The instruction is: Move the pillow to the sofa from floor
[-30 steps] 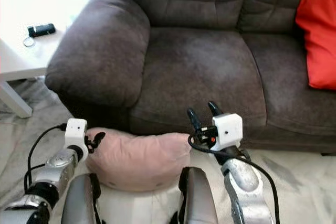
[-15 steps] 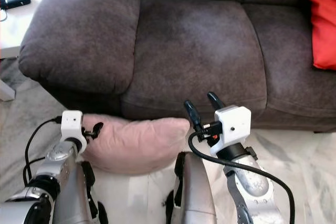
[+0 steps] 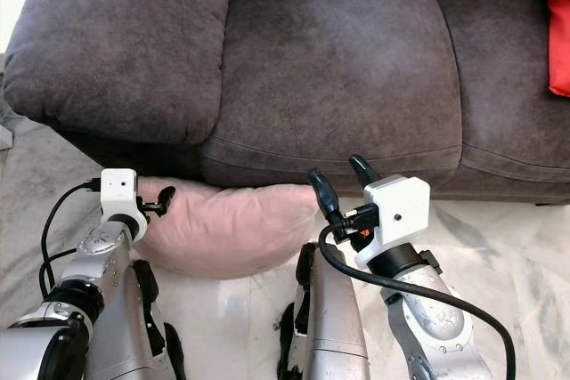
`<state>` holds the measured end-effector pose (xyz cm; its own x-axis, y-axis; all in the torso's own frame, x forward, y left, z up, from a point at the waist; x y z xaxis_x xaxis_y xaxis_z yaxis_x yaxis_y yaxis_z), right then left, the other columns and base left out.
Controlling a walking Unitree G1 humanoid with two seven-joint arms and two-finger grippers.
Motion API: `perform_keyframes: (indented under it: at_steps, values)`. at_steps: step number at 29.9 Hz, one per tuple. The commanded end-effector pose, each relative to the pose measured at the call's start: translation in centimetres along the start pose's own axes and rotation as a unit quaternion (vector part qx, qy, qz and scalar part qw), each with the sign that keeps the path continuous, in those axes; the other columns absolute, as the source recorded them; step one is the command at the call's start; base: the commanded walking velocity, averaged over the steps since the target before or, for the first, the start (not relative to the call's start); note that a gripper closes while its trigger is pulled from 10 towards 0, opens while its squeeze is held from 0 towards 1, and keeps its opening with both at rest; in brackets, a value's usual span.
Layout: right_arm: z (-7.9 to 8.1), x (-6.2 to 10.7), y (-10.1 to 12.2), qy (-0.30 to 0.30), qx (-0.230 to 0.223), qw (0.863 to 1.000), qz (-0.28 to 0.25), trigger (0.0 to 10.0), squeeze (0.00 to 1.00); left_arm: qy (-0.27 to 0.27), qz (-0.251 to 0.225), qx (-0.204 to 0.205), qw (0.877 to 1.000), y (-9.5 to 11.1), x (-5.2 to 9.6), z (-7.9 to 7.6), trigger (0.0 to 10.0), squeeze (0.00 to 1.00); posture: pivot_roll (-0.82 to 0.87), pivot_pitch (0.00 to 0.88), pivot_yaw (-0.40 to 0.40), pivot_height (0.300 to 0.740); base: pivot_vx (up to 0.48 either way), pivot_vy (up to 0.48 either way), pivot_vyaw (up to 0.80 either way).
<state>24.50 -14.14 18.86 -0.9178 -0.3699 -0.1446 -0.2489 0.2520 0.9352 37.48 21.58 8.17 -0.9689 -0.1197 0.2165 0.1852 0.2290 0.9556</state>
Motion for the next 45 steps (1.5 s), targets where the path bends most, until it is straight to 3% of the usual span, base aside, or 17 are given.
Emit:
perform_keyframes:
  at_steps: [1, 3, 4, 7, 11, 12, 13, 14, 28, 45]
  values:
    - [-0.3, 0.7, 0.2, -0.005, 0.001, 1.000, 0.006, 10.0, 0.00, 0.032, 0.032, -0.004, 0.999, -1.5, 0.3, 1.0, 10.0, 1.00, -0.19, 0.424, -0.153, 0.500, 0.000, 0.000, 0.00]
    - [-0.4, 0.8, 0.2, -0.004, 0.001, 1.000, 0.009, 10.0, 0.00, 0.034, 0.036, -0.005, 0.999, -1.6, 0.3, 0.9, 10.0, 1.00, -0.18, 0.425, -0.155, 0.500, 0.000, 0.000, 0.00]
    - [-0.4, 0.8, 0.2, -0.004, 0.001, 1.000, 0.010, 10.0, 0.00, 0.033, 0.039, -0.004, 0.999, -1.6, 0.2, 0.7, 10.0, 0.00, -0.19, 0.429, -0.157, 0.500, 0.000, 0.000, 0.00]
    - [-0.3, 0.9, 0.3, -0.002, 0.001, 1.000, 0.012, 10.0, 0.00, 0.031, 0.057, 0.027, 0.998, -2.1, 0.1, 0.0, 10.0, 0.00, -0.20, 0.435, -0.166, 0.500, 0.000, 0.000, 0.00]
    - [-0.4, 0.8, 0.4, 0.000, 0.003, 1.000, 0.012, 10.0, 0.00, 0.030, 0.064, 0.040, 0.997, -2.3, 0.1, -0.4, 10.0, 0.00, -0.21, 0.439, -0.173, 0.500, 0.000, 0.000, 0.00]
    - [-0.5, 0.9, 0.5, 0.001, 0.005, 1.000, 0.013, 10.0, 0.00, 0.034, 0.066, 0.039, 0.997, -2.4, 0.1, -0.4, 8.0, 0.00, -0.21, 0.441, -0.177, 0.500, 0.000, 0.000, 0.00]
    - [-0.5, 0.9, 0.6, 0.002, 0.006, 1.000, 0.014, 10.0, 0.00, 0.039, 0.066, 0.036, 0.996, -2.4, 0.1, -0.4, 3.0, 0.00, -0.21, 0.441, -0.177, 0.500, 0.000, 0.000, 0.00]
    - [-0.6, 1.0, 0.6, 0.002, 0.007, 1.000, 0.015, 10.0, 0.00, 0.044, 0.065, 0.034, 0.996, -2.5, 0.1, -0.3, 0.0, 0.00, -0.22, 0.444, -0.181, 0.500, 0.000, 0.000, 0.00]
    - [-0.6, 1.0, 0.9, 0.009, 0.008, 1.000, 0.017, 10.0, 0.00, 0.082, 0.041, 0.042, 0.995, -1.9, 0.3, 1.3, 0.0, 0.00, -0.23, 0.449, -0.198, 0.500, 0.000, 0.000, 0.00]
    - [-0.3, 0.8, 0.7, 0.005, 0.002, 1.000, 0.020, 10.0, 0.00, 0.056, 0.048, 0.034, 0.997, -2.2, 0.2, 0.4, 0.0, 0.00, -0.21, 0.447, -0.178, 0.500, 0.000, 0.000, 0.00]
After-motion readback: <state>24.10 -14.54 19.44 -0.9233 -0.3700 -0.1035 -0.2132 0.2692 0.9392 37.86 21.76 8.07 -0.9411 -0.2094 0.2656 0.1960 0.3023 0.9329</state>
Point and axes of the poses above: a point about 5 cm out from each wrist's last joint towards the gripper, its own x axis pointing back from the gripper into the wrist, its own y axis along the axis of the wrist's last joint, z = x × y, the point moved 2 cm from there along -x, pointing out of the wrist towards the gripper, and after that the axes turned 15 degrees about x, right-handed, at the moved point
